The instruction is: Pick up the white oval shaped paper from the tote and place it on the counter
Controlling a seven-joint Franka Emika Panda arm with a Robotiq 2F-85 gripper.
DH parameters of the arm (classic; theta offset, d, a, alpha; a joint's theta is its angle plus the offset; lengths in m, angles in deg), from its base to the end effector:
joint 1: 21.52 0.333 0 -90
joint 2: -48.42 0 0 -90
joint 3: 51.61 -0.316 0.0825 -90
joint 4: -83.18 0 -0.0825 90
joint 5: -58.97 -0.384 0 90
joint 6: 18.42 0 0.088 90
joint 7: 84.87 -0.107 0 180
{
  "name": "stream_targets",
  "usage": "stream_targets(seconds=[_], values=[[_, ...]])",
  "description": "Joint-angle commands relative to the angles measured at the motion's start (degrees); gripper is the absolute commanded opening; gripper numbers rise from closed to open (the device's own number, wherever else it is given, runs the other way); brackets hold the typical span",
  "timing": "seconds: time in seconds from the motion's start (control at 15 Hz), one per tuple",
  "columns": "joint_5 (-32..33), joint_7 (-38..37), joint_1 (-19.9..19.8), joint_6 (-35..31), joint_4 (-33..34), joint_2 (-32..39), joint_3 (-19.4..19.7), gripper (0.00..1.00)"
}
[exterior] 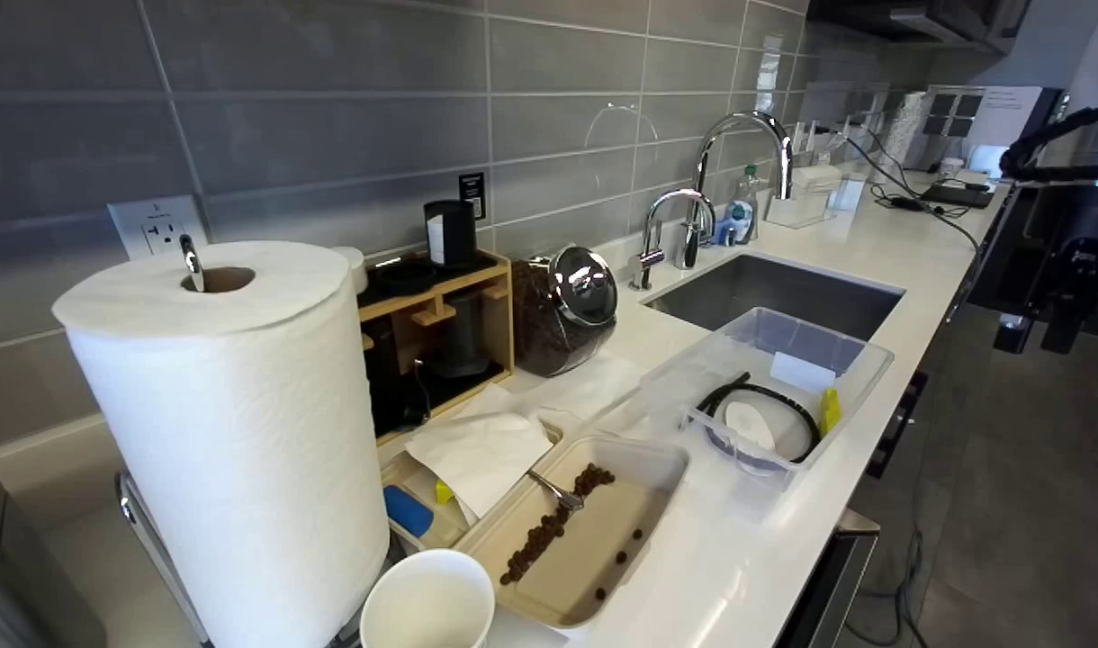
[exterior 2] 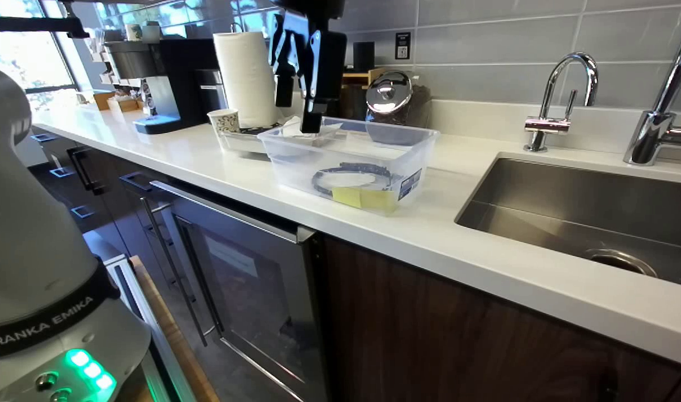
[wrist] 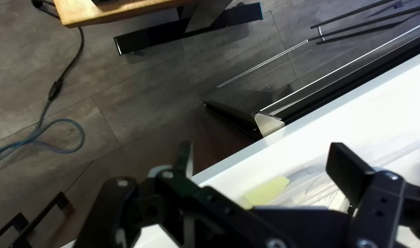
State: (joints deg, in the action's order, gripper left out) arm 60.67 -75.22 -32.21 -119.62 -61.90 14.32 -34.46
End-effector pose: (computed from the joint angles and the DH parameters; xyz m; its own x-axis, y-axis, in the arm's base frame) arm 0.3080 -0.1685 0.4507 0.9610 -0.2249 -0.1612 -0.2512 -0.9533 -0.1675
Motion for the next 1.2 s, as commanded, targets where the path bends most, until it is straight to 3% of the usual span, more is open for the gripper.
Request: stream_targets(seconds=[0.0, 0.33, 0.6, 0.87, 1.13], values=[[-0.4, 0.4, -0.8, 0.2, 0.1, 0.2, -0.7, 1.0], [-3.5, -2.6, 4.0, 0.7, 0.2, -2.8, -8.4, 1.0], [-2.5, -4.2, 8.5, -3.4, 1.8, -3.3, -15.4, 1.0], [-1.9, -2.3, 12.1, -10.1, 3.8, -1.3, -17.9, 1.0], [-4.8, 1.0, 15.8, -16.6, 2.0, 0.8, -17.2, 1.0]])
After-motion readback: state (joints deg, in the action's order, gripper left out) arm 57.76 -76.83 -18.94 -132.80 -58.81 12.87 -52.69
